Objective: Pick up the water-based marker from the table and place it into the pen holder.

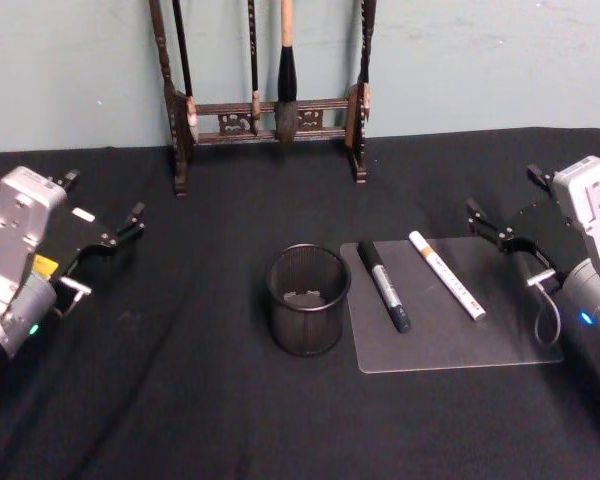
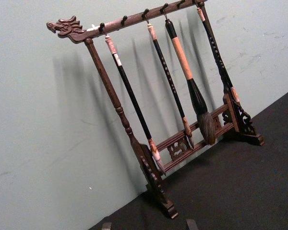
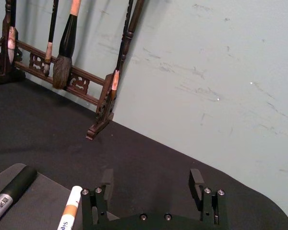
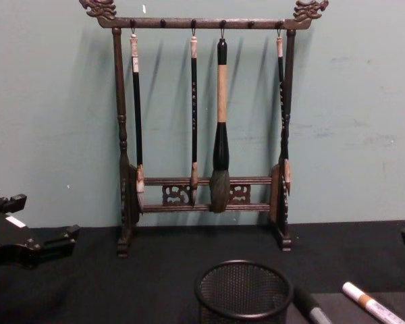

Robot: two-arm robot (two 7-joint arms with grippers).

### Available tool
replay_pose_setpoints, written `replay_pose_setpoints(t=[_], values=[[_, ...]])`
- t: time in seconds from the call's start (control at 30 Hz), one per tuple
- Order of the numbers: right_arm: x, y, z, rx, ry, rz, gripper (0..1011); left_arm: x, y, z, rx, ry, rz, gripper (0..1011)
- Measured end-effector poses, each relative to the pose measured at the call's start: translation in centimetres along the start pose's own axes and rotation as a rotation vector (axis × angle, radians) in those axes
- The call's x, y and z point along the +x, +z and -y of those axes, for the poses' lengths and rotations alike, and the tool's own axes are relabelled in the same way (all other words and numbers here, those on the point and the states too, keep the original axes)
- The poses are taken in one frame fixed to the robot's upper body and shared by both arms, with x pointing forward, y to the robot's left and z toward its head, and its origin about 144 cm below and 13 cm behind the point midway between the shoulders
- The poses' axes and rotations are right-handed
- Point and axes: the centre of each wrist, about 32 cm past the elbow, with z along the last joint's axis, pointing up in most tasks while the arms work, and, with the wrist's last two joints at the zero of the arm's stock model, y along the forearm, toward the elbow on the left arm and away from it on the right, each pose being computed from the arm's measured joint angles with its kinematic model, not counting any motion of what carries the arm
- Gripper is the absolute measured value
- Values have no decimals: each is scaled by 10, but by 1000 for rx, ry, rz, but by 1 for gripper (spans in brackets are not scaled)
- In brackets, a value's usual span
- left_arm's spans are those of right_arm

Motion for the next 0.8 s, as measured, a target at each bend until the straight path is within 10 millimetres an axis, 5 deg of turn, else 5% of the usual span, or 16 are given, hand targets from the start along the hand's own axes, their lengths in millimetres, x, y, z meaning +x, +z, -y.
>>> replay_pose_setpoints(t=[0.8], values=[[0, 0, 0, 0, 0, 0, 1002, 0, 0, 0, 0, 0, 0, 1001]])
